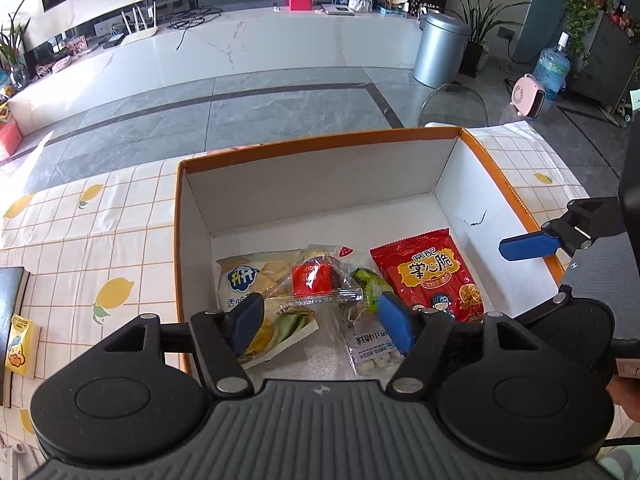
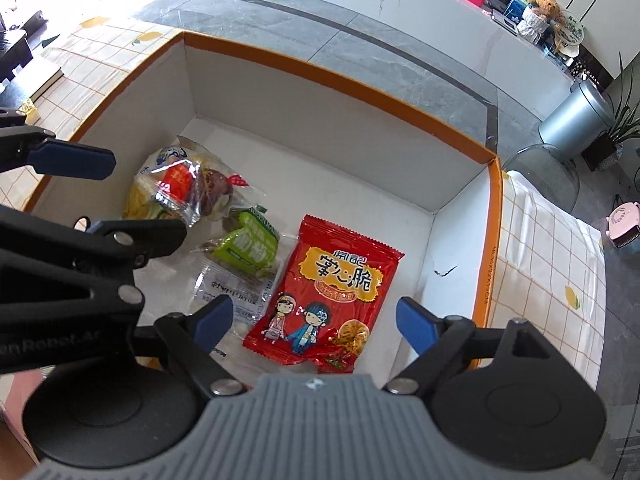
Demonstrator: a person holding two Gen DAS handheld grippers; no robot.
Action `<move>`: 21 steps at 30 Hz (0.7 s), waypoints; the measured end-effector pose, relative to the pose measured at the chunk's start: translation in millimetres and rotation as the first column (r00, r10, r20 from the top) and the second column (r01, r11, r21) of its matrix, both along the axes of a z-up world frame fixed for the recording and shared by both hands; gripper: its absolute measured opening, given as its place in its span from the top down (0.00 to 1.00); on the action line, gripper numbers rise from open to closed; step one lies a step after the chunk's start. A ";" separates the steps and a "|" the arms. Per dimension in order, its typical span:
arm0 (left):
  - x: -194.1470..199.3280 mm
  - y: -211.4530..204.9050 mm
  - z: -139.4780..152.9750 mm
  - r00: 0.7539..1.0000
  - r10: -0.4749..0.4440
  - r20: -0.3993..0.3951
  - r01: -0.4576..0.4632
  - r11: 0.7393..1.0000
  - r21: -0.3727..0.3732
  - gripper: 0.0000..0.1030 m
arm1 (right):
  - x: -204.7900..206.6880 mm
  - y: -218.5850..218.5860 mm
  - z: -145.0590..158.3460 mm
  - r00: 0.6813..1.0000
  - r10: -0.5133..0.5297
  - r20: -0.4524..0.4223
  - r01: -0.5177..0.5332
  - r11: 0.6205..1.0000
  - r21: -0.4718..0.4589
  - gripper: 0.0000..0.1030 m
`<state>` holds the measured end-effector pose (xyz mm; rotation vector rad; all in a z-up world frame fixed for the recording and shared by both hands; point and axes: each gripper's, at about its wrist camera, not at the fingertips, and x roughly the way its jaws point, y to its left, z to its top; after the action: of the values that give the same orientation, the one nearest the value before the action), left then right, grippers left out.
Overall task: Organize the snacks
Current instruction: 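Withdraw both tools from the box toward the remaining snacks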
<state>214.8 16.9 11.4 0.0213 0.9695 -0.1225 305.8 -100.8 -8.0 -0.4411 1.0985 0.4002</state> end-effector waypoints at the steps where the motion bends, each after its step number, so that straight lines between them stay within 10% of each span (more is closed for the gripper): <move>1: -4.8 -1.1 3.8 1.000 0.000 0.021 0.000 1.000 0.005 0.24 | -3.8 -0.8 3.1 1.000 -0.003 0.006 0.003 1.000 0.010 0.17; 21: -98.8 -13.6 37.8 0.981 -0.011 0.191 0.016 1.000 -0.021 0.18 | -110.6 -52.1 41.9 0.988 -0.101 0.118 0.074 0.974 0.214 0.15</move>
<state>116.0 3.2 49.3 0.0182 0.7758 -0.1413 195.2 -152.9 33.9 -0.2282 0.9362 0.3994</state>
